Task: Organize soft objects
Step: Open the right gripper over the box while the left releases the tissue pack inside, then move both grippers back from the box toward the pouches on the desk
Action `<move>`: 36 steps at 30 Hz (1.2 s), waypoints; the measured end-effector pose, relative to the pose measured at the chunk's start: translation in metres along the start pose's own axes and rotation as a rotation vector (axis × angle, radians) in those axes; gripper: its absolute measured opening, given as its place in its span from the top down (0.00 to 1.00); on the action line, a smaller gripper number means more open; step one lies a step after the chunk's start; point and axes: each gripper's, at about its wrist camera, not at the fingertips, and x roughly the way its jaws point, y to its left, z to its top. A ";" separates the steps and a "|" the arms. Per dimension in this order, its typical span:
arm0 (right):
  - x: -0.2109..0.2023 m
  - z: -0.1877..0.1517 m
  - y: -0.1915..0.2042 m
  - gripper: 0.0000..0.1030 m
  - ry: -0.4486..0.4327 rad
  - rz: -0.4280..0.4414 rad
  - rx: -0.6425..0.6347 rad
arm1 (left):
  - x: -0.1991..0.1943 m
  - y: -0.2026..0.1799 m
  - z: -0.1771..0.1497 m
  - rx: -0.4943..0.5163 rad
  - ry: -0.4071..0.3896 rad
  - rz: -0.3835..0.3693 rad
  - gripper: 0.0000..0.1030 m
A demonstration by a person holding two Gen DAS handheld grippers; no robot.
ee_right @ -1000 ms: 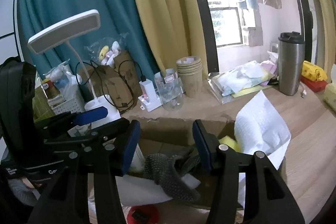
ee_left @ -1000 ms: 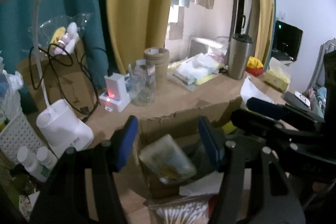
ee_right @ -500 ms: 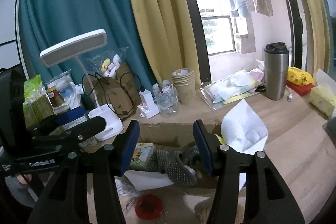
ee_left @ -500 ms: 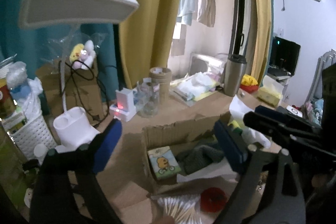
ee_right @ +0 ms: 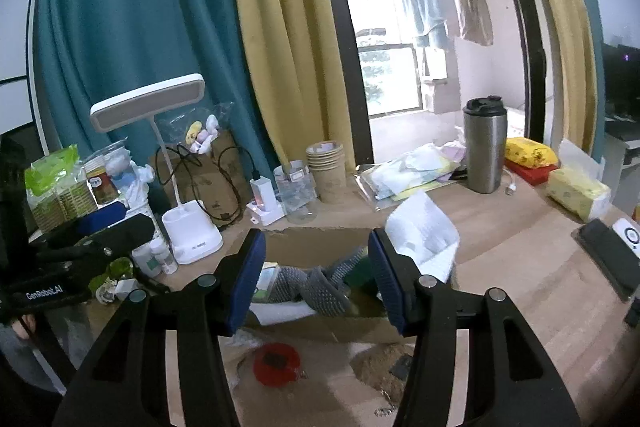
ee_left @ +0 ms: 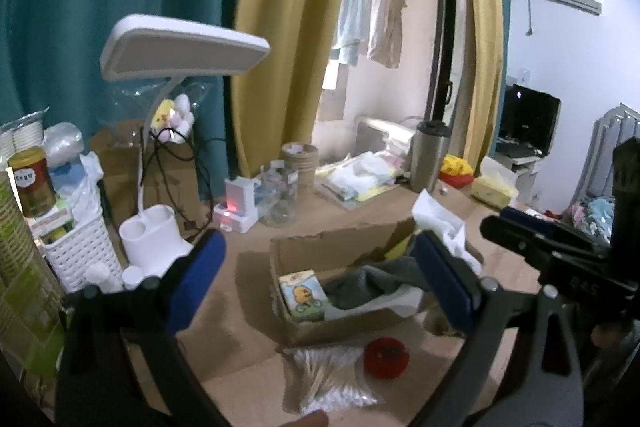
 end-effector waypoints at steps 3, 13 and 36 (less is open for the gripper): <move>-0.011 -0.002 0.001 0.45 -0.005 -0.015 -0.001 | -0.009 -0.004 -0.002 0.009 -0.002 -0.018 0.06; -0.045 -0.011 0.007 0.45 -0.020 -0.071 -0.004 | -0.042 -0.012 -0.011 0.015 -0.015 -0.061 0.06; -0.086 -0.034 0.024 0.45 -0.007 -0.257 -0.089 | -0.059 -0.010 -0.047 -0.024 0.032 -0.119 0.06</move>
